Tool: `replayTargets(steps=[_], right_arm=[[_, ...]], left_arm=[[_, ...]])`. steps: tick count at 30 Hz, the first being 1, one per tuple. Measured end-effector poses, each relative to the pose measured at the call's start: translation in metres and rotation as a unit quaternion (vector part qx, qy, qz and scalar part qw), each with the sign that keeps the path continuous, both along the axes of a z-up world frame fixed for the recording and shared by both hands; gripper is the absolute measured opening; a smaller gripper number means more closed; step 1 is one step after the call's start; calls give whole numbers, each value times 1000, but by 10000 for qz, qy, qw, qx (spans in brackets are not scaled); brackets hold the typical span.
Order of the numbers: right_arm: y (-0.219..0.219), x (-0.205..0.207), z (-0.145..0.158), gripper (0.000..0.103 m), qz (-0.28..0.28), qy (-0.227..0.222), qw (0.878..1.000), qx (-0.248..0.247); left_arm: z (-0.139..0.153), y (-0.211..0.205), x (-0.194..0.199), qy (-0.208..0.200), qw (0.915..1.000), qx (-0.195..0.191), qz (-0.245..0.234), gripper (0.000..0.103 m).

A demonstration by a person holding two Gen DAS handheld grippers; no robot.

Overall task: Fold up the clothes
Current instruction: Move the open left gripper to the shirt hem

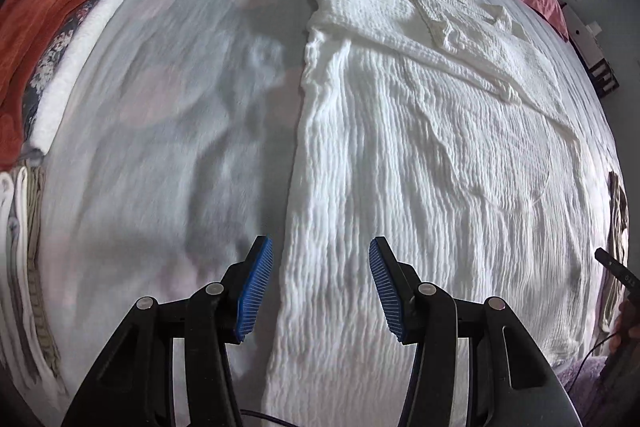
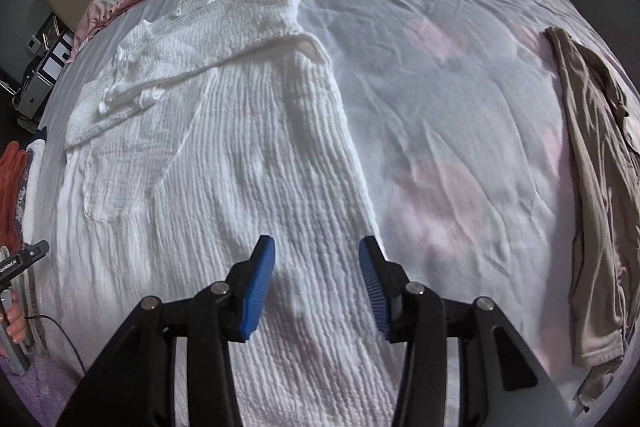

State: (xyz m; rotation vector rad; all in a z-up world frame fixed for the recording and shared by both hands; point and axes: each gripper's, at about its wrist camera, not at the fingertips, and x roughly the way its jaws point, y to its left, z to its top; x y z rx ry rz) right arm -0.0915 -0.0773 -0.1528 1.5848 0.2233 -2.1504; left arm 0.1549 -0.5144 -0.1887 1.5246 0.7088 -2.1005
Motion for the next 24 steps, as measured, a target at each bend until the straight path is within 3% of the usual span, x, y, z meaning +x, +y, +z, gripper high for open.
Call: replayTargets(steps=[5,13,24], right_arm=[[15,10,-8,49,142,102,9998,96],[41,1,-32,49,-496,-445,9978,-49],[45,10,-39,48,-560,-601,9966,49]], left_arm=[[-5,12,24,-254,9995,-68,175,52],[-45,24,21,-1019,9947,126,-12,52],[-48,40,21,-1222,9922,-103,-211,51]])
